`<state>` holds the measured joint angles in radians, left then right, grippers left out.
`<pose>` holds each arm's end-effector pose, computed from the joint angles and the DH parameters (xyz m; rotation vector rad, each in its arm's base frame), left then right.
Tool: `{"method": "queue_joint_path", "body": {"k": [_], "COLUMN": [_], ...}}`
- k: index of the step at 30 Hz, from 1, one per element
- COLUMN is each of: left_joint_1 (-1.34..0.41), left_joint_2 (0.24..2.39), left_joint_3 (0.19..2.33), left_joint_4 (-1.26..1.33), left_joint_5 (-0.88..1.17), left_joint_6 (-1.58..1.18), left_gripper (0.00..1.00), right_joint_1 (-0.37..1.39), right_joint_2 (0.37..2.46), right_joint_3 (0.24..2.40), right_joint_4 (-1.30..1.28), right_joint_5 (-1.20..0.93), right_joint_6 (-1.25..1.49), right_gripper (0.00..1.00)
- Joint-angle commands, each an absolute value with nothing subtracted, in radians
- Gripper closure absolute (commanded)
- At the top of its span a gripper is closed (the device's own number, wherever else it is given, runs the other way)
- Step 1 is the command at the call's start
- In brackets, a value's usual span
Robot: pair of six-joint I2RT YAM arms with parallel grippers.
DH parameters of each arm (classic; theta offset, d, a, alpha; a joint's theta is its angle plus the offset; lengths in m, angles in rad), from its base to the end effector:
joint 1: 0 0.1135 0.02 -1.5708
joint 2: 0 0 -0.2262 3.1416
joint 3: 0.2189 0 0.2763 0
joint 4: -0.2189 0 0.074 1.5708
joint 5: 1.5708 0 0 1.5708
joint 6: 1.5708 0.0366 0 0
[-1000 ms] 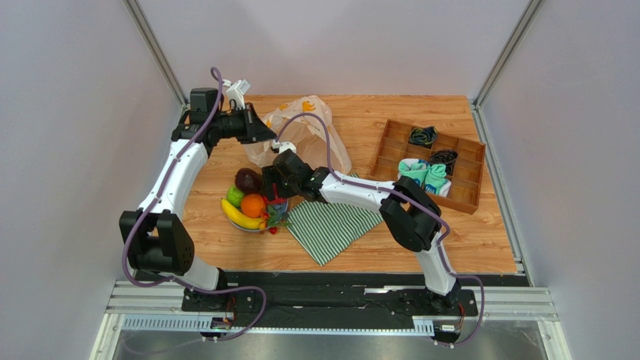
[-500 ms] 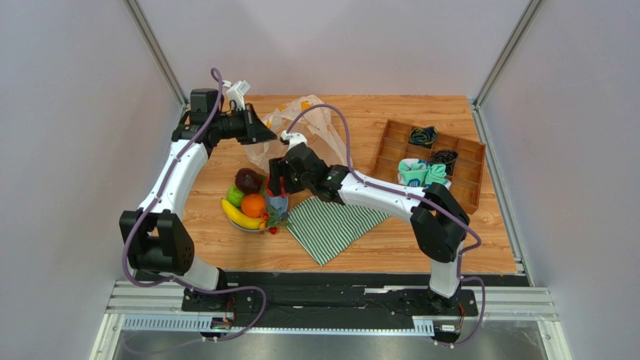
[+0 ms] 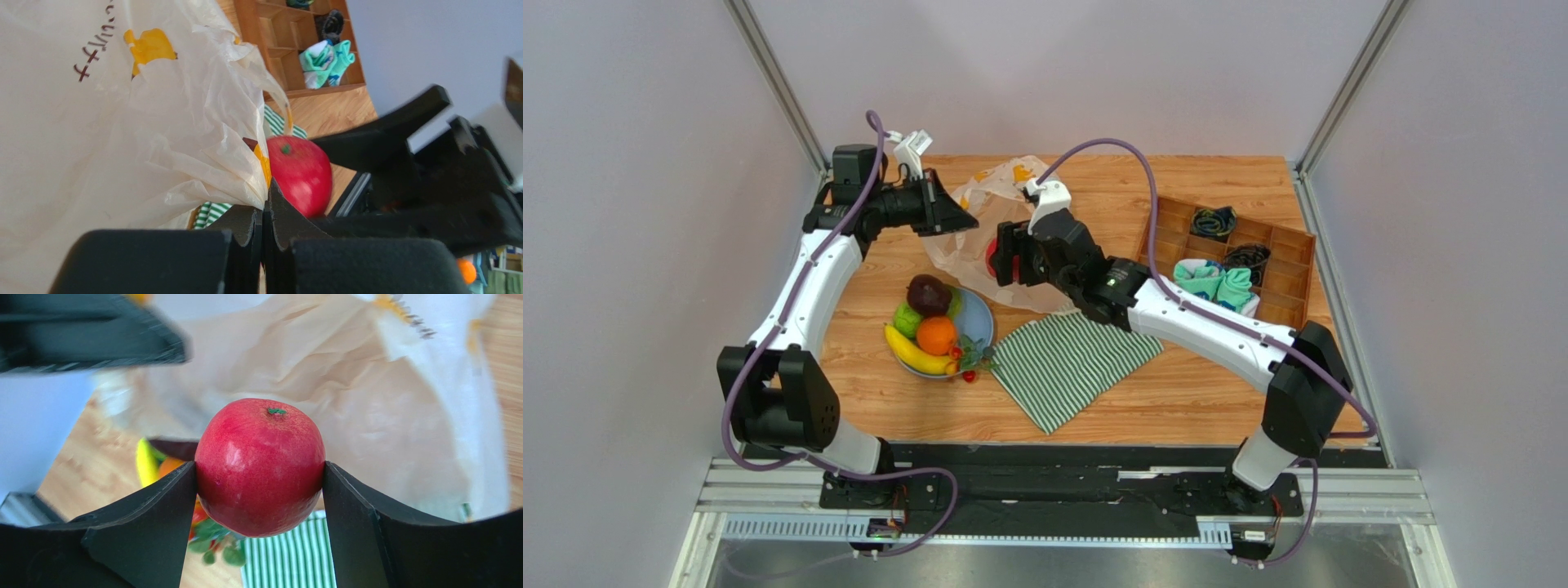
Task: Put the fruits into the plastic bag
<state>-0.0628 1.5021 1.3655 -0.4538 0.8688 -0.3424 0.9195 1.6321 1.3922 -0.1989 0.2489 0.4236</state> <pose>0.3585 -0.0505 0.3075 0.2201 2.1308 -1.1683 0.2552 0.3200 0.2870 -0.3438 2.0191 0.6072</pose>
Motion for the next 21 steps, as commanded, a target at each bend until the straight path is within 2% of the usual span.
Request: {"method": "queue_joint_path", "body": {"k": [1,6,12,16,17,20,21], "left_joint_1": [-0.054,-0.057,-0.089,-0.121,-0.123,-0.124,-0.124], "left_joint_2": [1.463,1.460,1.459,1.453,1.453,1.451,1.451], "left_joint_3": [1.345,1.321,1.279,1.275,1.275,1.272,1.272], "left_joint_4": [-0.350,-0.278,-0.143,-0.132,-0.127,-0.121,-0.121], "left_joint_5": [0.985,1.049,1.118,1.124,1.127,1.127,1.127], "left_joint_6": [-0.396,-0.456,-0.564,-0.571,-0.572,-0.577,-0.577], "left_gripper": [1.00,1.00,1.00,1.00,1.00,1.00,1.00], "right_joint_1": [0.844,0.816,0.818,0.819,0.819,0.819,0.818], "right_joint_2": [1.704,1.770,1.864,1.942,1.966,2.014,2.023], "right_joint_3": [1.459,1.506,1.525,1.572,1.584,1.647,1.670], "right_joint_4": [-0.221,-0.215,-0.074,-0.072,-0.080,-0.141,-0.152], "right_joint_5": [0.319,0.347,0.360,0.408,0.420,0.451,0.446], "right_joint_6": [0.411,0.446,0.529,0.557,0.557,0.545,0.532], "right_gripper": [0.55,0.55,0.56,0.52,0.51,0.37,0.24]}}
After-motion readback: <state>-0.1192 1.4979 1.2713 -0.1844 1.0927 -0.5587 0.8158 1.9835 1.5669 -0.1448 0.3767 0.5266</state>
